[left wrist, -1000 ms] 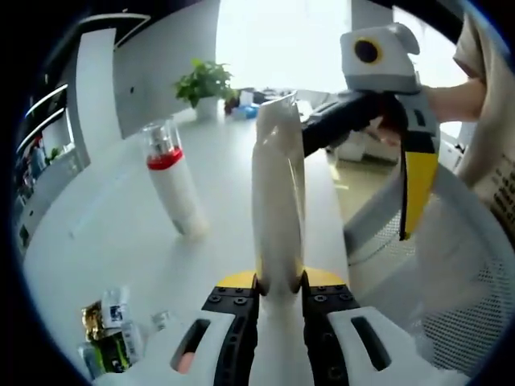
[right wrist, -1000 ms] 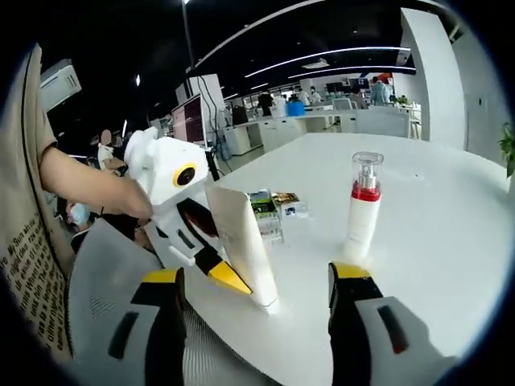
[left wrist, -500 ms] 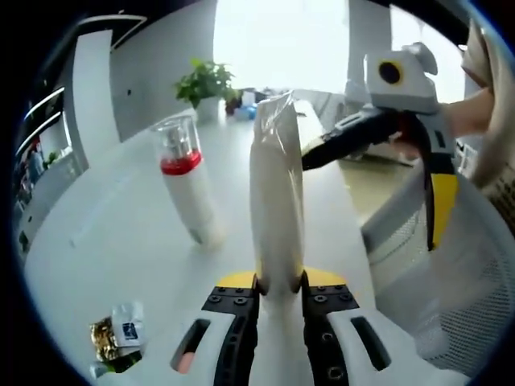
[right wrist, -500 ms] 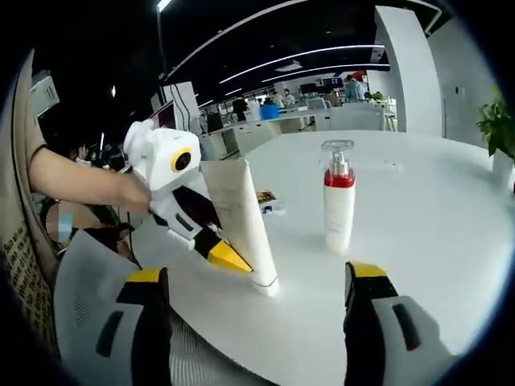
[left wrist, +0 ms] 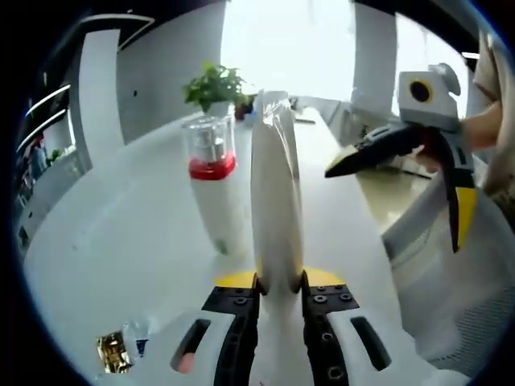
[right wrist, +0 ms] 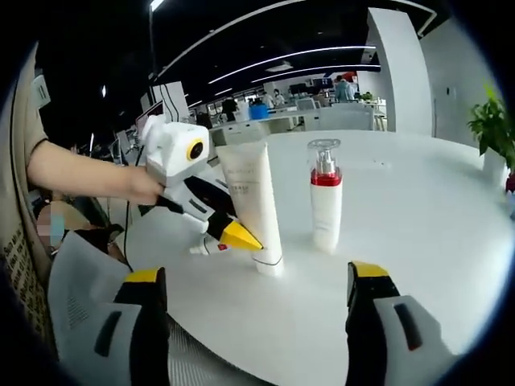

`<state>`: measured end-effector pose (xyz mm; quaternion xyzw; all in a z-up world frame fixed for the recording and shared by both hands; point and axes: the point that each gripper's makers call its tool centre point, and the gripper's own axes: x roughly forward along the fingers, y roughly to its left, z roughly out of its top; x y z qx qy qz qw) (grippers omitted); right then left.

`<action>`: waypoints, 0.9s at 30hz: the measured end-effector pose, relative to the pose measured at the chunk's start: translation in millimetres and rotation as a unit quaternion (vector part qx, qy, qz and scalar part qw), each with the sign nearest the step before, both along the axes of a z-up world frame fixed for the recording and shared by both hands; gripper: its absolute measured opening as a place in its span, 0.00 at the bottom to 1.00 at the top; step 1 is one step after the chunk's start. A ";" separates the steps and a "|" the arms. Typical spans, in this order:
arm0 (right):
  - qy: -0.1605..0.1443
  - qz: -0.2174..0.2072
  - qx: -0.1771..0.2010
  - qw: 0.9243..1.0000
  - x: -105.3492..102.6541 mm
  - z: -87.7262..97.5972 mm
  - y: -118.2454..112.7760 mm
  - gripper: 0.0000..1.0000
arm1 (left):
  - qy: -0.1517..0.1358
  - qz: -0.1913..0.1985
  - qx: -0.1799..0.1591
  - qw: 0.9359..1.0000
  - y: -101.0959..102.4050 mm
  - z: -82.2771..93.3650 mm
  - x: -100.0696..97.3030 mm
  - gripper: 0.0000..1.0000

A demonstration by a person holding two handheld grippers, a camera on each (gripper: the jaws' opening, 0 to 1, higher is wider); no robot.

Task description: Arrange the skincare products in the storage area until every visible bottle or jar stands upright without overlapping.

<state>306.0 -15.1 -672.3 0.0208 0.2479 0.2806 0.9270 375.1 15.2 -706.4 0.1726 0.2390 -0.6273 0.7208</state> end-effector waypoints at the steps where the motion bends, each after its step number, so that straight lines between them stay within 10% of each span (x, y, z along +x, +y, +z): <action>1: 0.000 -0.001 0.000 1.000 0.2 -0.5 -0.6 0.93 | -0.001 0.000 0.000 1.000 -0.5 0.2 1.9 0.16; 27: 0.003 -0.014 -0.006 1.000 1.5 -3.6 -4.3 0.91 | -0.009 0.001 -0.004 1.000 -13.8 -2.9 55.6 0.17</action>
